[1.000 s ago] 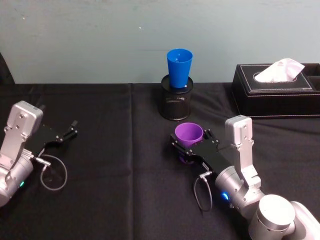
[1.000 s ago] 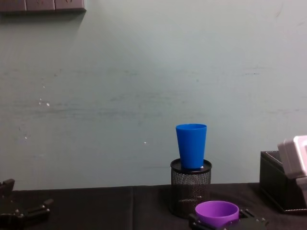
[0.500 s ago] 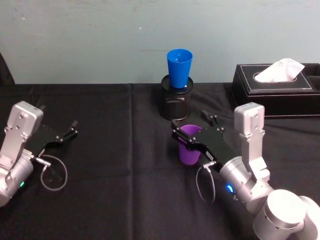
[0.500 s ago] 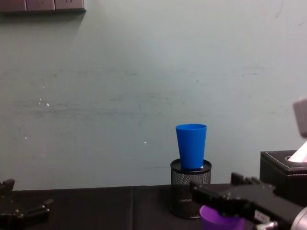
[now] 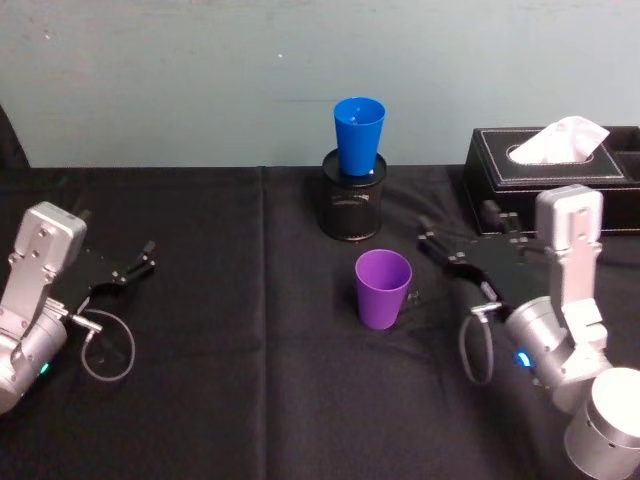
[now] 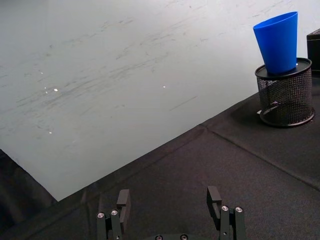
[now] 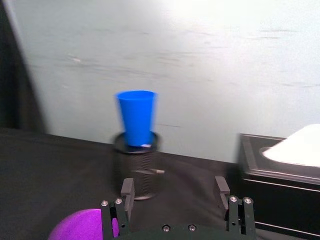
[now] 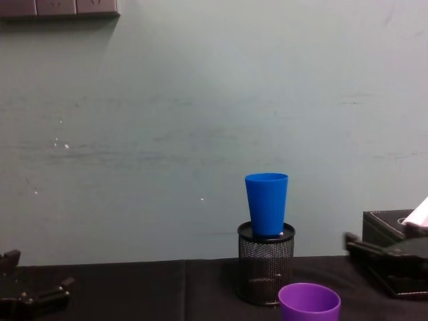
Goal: Pick up one cup with a gripper and tap it against the other cup.
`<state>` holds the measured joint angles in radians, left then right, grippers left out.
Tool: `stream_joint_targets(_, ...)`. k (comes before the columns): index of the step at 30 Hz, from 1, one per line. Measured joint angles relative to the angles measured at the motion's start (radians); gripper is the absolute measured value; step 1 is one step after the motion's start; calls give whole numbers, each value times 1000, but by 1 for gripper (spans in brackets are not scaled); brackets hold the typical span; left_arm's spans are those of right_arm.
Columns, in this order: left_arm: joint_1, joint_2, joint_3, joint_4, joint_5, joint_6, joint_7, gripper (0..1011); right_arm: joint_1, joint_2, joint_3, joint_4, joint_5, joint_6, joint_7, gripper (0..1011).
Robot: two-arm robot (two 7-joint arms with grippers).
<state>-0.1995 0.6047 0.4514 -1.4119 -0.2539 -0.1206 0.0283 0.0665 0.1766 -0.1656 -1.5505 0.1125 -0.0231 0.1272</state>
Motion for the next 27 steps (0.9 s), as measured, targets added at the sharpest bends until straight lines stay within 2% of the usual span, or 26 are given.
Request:
stream_joint_targets(4,0,0,0,0,0,0,0,1000,23,11,34,58,-45,-23,-31,1003)
stream_joint_targets(8,0,0,0,0,0,0,0,1000,40,13,36,103,-88,-43,-46,1003)
stream_joint_targets(14,0,0,0,0,0,0,0,1000,49,3,31,128,-147,-63,-76,1003)
stream_joint_targets(27,0,0,0,0,0,0,0,1000,49,5,31,126,-136,-61,-71,1003)
